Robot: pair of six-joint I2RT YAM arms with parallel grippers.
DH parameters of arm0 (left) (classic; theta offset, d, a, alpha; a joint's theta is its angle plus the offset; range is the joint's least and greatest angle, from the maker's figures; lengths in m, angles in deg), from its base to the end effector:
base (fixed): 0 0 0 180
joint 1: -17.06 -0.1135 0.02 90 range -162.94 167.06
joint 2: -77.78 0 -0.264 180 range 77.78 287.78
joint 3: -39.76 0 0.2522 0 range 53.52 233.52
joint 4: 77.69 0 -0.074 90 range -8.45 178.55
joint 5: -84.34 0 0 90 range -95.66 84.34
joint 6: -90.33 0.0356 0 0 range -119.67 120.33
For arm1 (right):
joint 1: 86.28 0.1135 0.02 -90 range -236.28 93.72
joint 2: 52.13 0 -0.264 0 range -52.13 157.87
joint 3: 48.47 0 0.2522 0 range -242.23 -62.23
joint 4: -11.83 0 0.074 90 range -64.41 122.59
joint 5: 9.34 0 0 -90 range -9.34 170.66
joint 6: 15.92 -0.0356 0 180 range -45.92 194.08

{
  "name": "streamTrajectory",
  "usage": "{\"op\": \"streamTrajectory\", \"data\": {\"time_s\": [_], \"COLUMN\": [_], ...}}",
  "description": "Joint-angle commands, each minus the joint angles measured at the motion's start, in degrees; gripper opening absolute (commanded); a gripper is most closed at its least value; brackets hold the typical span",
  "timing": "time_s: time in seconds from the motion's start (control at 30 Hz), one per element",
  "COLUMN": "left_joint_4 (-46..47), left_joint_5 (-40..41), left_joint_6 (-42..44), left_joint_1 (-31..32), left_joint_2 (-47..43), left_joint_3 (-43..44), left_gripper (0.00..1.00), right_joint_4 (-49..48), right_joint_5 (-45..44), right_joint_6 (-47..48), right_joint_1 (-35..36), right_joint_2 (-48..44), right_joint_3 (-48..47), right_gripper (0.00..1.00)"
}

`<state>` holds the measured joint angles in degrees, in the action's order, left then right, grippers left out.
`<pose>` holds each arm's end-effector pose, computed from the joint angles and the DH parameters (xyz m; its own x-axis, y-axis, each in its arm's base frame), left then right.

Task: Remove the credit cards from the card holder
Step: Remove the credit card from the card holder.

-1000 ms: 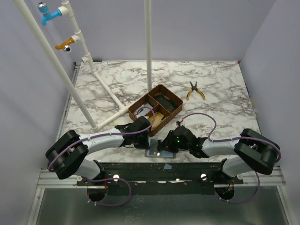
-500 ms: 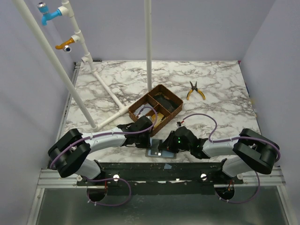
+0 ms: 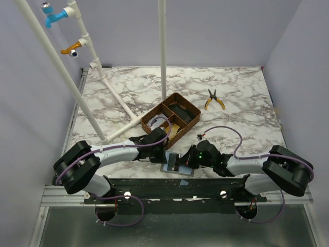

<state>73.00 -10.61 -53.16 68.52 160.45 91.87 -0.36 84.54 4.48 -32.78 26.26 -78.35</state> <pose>0.1586 -0.2041 0.1524 -0.9686 -0.0692 -0.2387 0.0466 0.8929 -0.4479 0.1302 0.1800 0.1183 -0.9049 0.3492 -0.2433 0.0393 0.6378 0.7692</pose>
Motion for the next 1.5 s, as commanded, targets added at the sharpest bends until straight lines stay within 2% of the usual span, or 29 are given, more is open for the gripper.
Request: {"op": "streamTrajectory", "data": {"time_s": [0.0,0.33,0.83,1.03,1.3,1.4,1.47], "left_joint_4": [-4.0,-3.3,-3.4,-4.6,-7.7,-9.0,-10.1], "left_joint_5": [3.5,3.1,2.6,2.6,1.3,0.4,0.3], "left_joint_6": [-0.6,-1.4,-0.9,0.8,3.2,3.9,4.4], "left_joint_1": [-0.5,-1.4,-1.5,-1.5,-1.2,-1.0,-1.0], "left_joint_2": [3.7,2.9,1.1,-1.8,-8.0,-11.5,-14.1], "left_joint_3": [-4.7,-5.7,-4.0,-1.7,2.0,2.8,3.3], "left_gripper": [0.0,0.0,0.0,0.0,0.0,0.1,0.2], "right_joint_4": [4.5,8.6,25.0,31.0,34.2,36.2,37.6], "right_joint_5": [-1.3,-2.4,-6.2,-7.2,-7.3,-7.5,-7.8], "right_joint_6": [1.1,1.8,2.8,3.6,4.5,5.1,5.6], "right_joint_1": [-0.5,-1.2,-2.0,-2.2,-2.2,-2.1,-2.1], "right_joint_2": [-1.7,-6.0,-21.3,-25.6,-26.9,-27.2,-27.6], "right_joint_3": [2.0,3.2,1.0,-2.0,-5.6,-7.5,-8.9], "right_gripper": [0.01,0.01,0.0,0.01,0.01,0.01,0.01]}}
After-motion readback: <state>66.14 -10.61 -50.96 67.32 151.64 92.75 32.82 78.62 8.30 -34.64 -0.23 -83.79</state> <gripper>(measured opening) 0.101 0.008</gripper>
